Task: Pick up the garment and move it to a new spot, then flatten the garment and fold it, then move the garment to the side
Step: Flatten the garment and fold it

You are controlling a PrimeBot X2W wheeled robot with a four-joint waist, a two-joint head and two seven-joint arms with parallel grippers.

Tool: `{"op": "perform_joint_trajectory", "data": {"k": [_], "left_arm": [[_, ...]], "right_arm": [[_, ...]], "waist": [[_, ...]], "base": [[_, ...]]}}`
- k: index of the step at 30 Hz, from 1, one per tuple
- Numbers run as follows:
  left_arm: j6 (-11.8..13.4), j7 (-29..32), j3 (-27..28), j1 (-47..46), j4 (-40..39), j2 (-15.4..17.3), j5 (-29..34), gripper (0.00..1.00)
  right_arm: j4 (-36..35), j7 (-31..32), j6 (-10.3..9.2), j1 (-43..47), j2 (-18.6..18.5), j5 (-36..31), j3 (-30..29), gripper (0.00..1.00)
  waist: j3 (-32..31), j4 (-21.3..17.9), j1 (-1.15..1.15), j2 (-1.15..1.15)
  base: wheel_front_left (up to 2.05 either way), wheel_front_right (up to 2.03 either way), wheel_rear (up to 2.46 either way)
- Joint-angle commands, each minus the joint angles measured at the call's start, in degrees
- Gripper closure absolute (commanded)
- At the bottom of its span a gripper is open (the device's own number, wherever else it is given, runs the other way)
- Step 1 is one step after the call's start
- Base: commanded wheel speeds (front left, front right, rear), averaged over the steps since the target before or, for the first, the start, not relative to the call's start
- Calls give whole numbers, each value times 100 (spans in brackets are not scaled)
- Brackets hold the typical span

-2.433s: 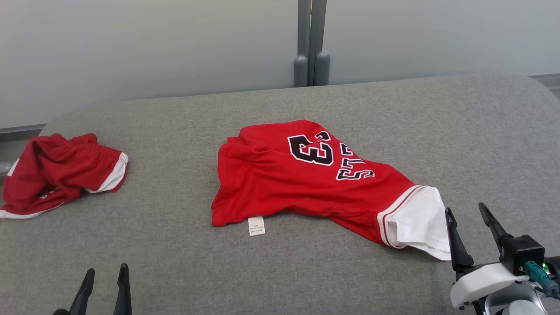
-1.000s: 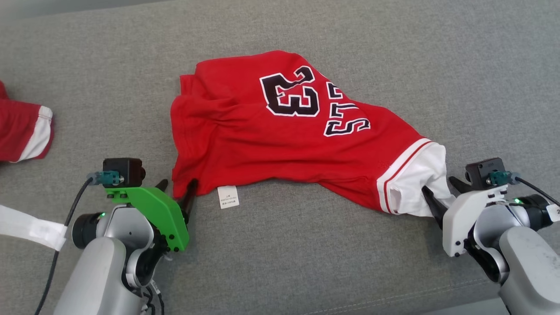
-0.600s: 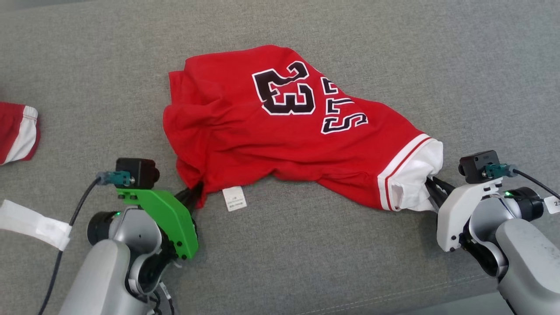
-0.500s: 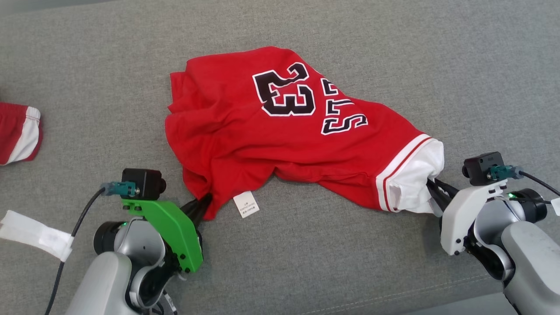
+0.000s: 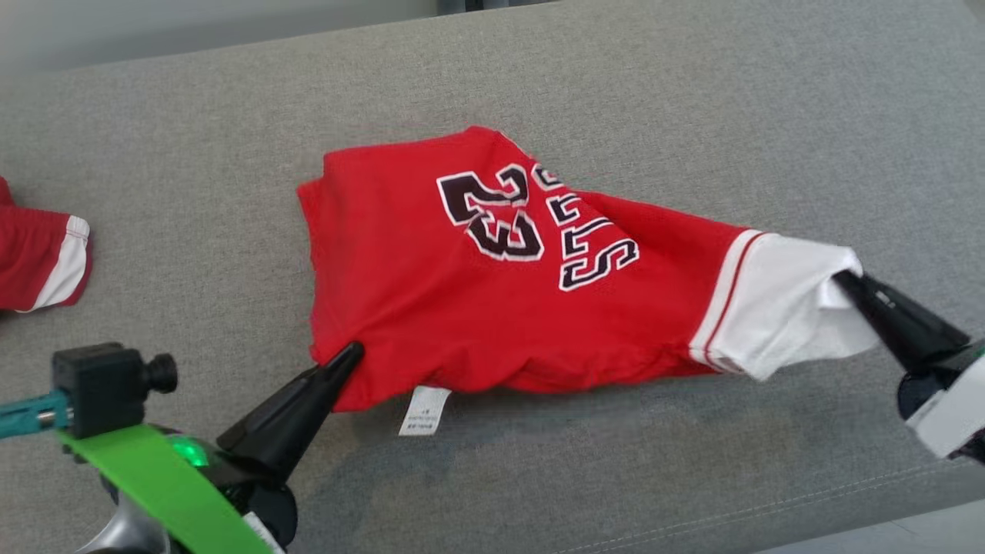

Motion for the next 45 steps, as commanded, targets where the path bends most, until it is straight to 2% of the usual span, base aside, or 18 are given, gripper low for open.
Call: {"op": "perform_joint_trajectory", "data": {"k": [1,5,8,10,13,15,17,19,22,24,26,28,30,33,38,40,45], "left_arm": [[87,56,115,89,-267,40,-161,100],[432,255,570,-182,-1154,0,-855,100],[760,483,924,-856,-1276,172,-1156,100],[977,633,1098,-1541,-1040,311,-1223,100],[1314,823,1177,-2736,-408,558,-1106,100],[1496,855,1104,-3602,181,633,-955,100],[1542,772,976,-4444,868,721,-674,100],[1480,590,794,-5254,1625,684,-372,100],[1266,-58,637,-6414,2778,409,5,100],[971,-696,525,-7114,3538,306,351,100],[785,-1586,565,-7751,4227,153,706,100],[438,-2388,449,-8217,4765,33,1079,100],[-22,-3153,286,-8633,5169,13,1374,100],[-339,-4101,194,-9040,5698,-28,1578,100],[-477,-4391,-323,-8934,6313,51,1606,100],[-484,-4469,-732,-8740,6386,152,1560,100],[-483,-4862,-1581,-7655,6416,486,919,100]], "right_arm": [[-261,-32,1,78,-52,281,-233,100],[-1204,-100,1,13,-151,1230,-1146,100],[-1416,-42,1,-524,-218,1831,-1554,100],[-1296,19,1,-1071,-287,1965,-1596,100],[-846,139,1,-2179,-193,2072,-1362,100],[-381,174,2,-3115,46,1979,-1134,100],[218,183,1,-4059,363,1721,-874,100],[896,143,2,-5046,840,1396,-600,100],[2057,-237,2,-6431,1555,584,-421,100],[2954,-807,1,-7310,2033,-115,-598,100],[3746,-1582,1,-8122,2497,-746,-956,100],[4375,-2198,1,-8782,2819,-1184,-1255,100],[4803,-2589,3,-9330,2956,-1535,-1372,100],[5093,-2854,1,-9794,3095,-1660,-1320,100],[5133,-2757,1,-9591,3100,-1455,-1055,100],[5004,-2587,1,-9291,2943,-1300,-825,100],[4190,-2344,2,-7671,2392,-513,-223,100]], "waist": [[-18,-19,-1,-1],[91,-2,-1,-1],[305,30,-1,-1],[496,58,-1,-1],[841,86,-1,-1],[1127,105,-1,-1],[1386,135,-1,-1],[1615,170,-1,-1],[1904,235,-1,-1],[2036,279,-1,-1],[2148,303,-1,-1],[2218,336,-1,-1],[2293,374,-1,-1],[2426,400,-1,-1],[2745,383,-1,-1],[2954,390,-1,-1],[3060,369,-1,-1]], "base": [[0,0,0],[0,0,0],[0,0,0],[0,0,0],[0,0,0],[0,0,0],[0,0,0],[0,0,0],[0,0,0],[0,0,0],[0,0,0],[0,0,0],[0,0,0],[0,0,0],[0,0,0],[0,0,0],[0,0,0]]}}
